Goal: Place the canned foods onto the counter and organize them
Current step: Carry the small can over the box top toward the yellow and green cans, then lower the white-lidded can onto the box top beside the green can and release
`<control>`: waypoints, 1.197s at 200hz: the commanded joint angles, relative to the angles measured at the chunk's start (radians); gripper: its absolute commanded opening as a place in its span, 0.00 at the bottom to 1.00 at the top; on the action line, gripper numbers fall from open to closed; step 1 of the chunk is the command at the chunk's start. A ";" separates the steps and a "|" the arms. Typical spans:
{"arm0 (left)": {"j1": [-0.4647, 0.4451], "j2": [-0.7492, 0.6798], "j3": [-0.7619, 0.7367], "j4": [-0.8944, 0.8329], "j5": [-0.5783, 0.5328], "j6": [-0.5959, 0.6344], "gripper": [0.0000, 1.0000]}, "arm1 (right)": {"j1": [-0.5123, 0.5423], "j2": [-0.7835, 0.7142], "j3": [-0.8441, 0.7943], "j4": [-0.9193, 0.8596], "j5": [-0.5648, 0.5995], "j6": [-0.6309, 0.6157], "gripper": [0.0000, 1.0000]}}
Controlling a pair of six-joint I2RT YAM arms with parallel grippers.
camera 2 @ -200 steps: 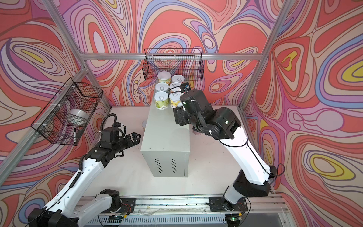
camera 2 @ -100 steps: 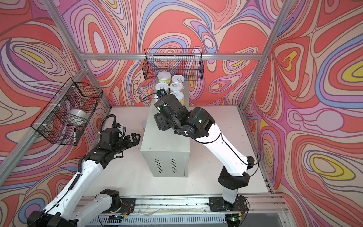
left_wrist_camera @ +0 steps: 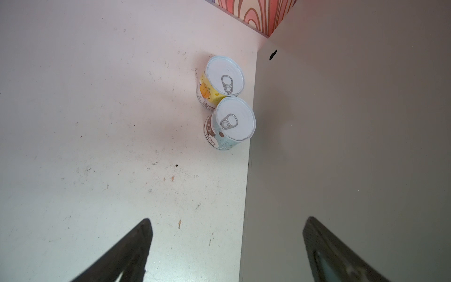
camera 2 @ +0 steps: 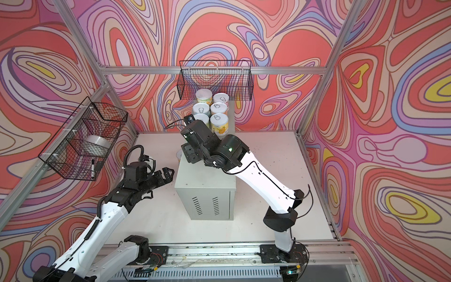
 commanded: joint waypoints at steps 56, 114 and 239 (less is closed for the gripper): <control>-0.003 0.003 -0.016 0.025 -0.020 -0.006 0.97 | -0.022 0.019 0.030 0.071 0.006 0.014 0.91; -0.002 0.004 -0.011 0.030 -0.017 -0.006 0.97 | -0.031 0.010 0.039 0.110 0.015 0.008 0.95; -0.003 0.029 0.043 0.007 -0.015 0.000 0.96 | 0.009 -0.274 -0.211 0.160 -0.077 0.058 0.63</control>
